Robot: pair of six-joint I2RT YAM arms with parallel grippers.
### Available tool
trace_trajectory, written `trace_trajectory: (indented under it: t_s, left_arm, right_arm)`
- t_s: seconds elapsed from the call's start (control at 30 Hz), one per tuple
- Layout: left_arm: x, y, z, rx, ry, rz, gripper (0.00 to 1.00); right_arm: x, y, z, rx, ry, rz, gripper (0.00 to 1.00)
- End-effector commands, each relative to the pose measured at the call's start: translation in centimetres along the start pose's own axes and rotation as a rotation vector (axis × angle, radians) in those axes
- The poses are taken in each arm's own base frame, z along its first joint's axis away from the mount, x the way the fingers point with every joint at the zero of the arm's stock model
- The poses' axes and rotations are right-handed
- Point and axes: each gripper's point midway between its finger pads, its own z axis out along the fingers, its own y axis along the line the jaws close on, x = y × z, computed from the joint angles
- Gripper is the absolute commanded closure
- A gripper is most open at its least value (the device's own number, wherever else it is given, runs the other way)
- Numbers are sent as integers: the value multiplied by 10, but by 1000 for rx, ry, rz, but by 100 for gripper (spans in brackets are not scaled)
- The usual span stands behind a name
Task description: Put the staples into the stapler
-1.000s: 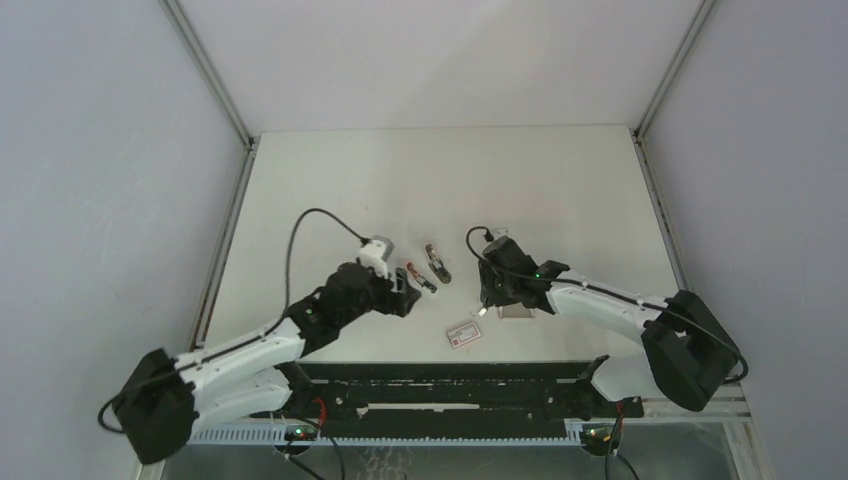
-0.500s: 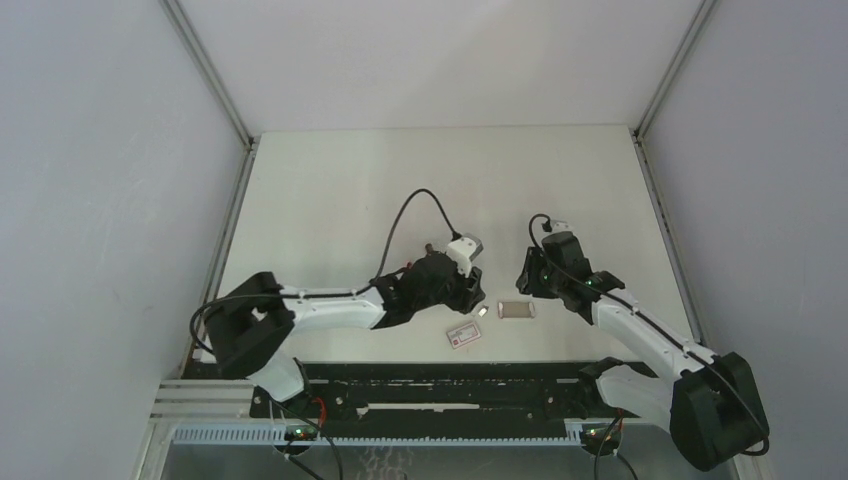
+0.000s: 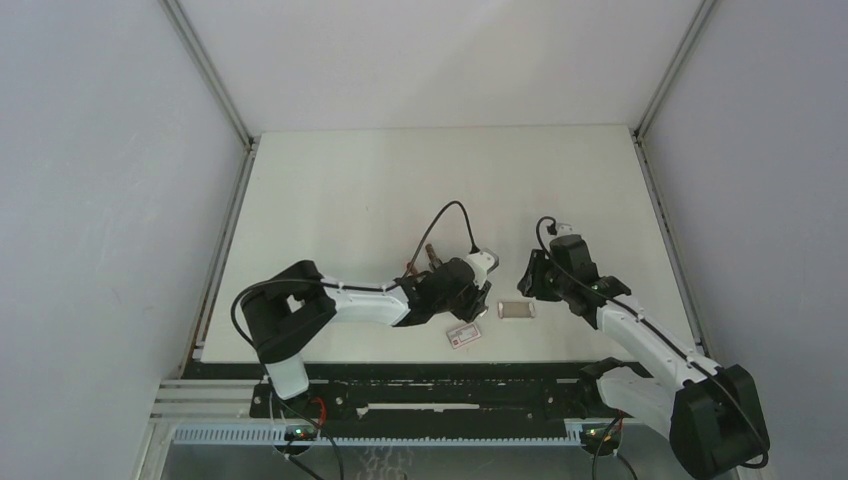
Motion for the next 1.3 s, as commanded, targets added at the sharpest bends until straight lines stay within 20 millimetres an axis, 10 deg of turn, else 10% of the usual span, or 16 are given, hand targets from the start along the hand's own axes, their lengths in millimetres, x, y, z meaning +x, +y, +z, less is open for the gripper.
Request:
trace_trajectory:
  t_s: [0.0, 1.27]
  left_arm:
    - [-24, -9, 4, 21, -48, 32, 62]
    - [-18, -16, -6, 52, -44, 26, 100]
  right_arm:
    - [-10, 5, -3, -31, -43, -11, 61]
    - [-15, 15, -16, -104, -72, -17, 61]
